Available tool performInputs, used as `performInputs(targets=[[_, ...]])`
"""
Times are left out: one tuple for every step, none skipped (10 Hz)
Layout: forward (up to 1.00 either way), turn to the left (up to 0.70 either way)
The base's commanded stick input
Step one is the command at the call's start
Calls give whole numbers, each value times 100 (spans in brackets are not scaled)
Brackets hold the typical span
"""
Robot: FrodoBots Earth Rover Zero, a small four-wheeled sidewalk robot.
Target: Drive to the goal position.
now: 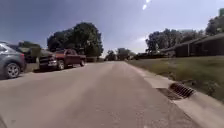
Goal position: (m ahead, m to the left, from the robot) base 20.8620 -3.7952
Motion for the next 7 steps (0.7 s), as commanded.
performInputs(targets=[[70,-35],[70,-14],[70,0],[70,0],[70,0],[70,0],[70,0]])
